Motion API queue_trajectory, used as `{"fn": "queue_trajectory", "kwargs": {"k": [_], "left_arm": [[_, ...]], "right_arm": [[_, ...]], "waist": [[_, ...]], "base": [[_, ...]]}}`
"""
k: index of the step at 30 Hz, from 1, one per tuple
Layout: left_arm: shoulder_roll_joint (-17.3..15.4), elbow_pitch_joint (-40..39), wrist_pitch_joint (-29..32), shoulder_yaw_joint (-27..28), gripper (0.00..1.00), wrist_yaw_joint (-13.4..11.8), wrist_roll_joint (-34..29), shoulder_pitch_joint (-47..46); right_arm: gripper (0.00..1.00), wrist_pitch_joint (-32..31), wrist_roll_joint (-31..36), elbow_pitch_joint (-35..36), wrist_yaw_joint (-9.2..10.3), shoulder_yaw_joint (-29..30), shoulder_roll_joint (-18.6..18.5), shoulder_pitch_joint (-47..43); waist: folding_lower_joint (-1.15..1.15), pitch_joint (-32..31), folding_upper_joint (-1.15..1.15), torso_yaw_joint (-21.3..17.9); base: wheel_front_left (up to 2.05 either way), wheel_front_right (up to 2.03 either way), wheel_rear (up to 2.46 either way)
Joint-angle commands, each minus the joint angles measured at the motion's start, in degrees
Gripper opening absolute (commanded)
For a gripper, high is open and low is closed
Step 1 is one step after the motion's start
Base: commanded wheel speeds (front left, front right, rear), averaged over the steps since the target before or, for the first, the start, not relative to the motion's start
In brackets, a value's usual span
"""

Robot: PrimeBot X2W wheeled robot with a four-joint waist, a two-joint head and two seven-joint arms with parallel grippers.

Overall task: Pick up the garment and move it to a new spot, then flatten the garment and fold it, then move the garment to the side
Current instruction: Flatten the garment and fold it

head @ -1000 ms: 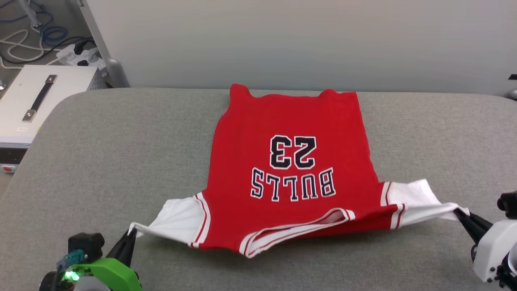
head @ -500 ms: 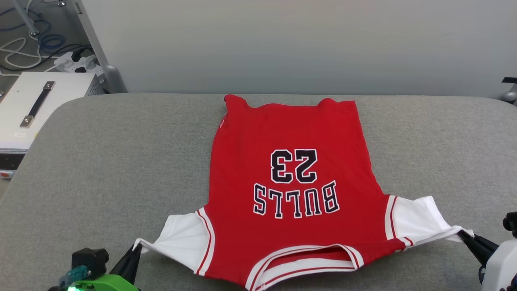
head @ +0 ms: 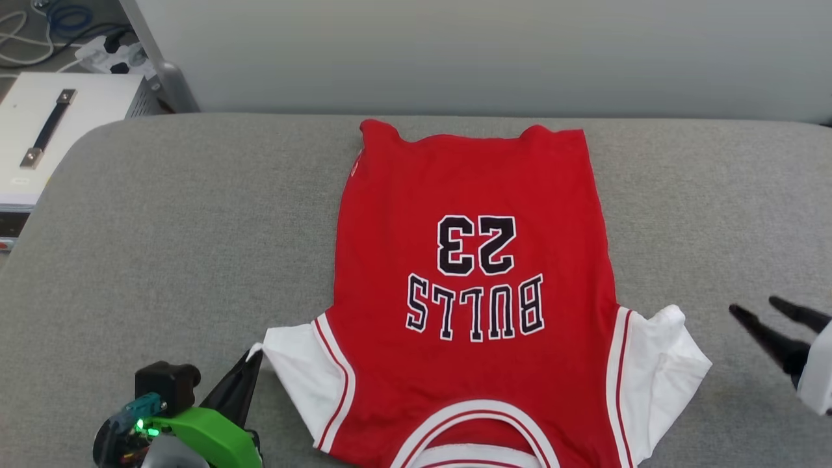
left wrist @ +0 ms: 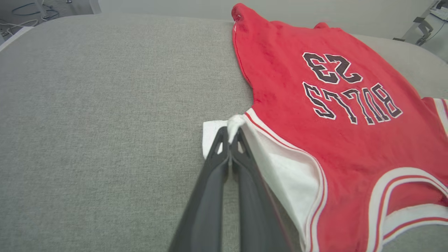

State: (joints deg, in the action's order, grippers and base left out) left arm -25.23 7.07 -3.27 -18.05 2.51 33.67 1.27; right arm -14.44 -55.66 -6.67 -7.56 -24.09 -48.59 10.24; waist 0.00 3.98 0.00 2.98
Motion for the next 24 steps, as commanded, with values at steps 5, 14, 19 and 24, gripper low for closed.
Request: {"fn": "queue_trajectory", "kwargs": {"k": [5, 14, 19, 24], "left_arm": [[-1.01, -5.89, 2.52, -0.45, 0.00, -0.80, -0.84, -2.52], [-0.97, -13.88, 4.74, -1.83, 0.00, -1.13, -2.45, -7.41], [0.43, -15.58, 4.12, -3.22, 0.00, -0.71, -3.30, -10.14], [1.57, -16.31, 3.23, -4.28, 0.00, -0.18, -3.70, -11.99]], "right_arm": [[1.00, -9.83, -1.39, 0.45, 0.08, 5.44, 2.30, 9.58], [1.00, -34.63, 4.35, -9.51, 0.08, 12.58, 9.88, 31.30], [1.00, -44.68, 13.69, -18.42, 0.08, 17.41, 14.17, 42.52], [1.00, -48.70, 22.67, -23.19, 0.08, 21.64, 18.09, 50.63]], "waist": [[0.00, 7.22, 0.00, 3.24], [0.00, 17.26, 0.00, 9.44], [0.00, 21.66, 0.00, 12.96], [0.00, 25.21, 0.00, 15.51]], "base": [[0.00, 0.00, 0.00], [0.00, 0.00, 0.00], [0.00, 0.00, 0.00], [0.00, 0.00, 0.00]]}}
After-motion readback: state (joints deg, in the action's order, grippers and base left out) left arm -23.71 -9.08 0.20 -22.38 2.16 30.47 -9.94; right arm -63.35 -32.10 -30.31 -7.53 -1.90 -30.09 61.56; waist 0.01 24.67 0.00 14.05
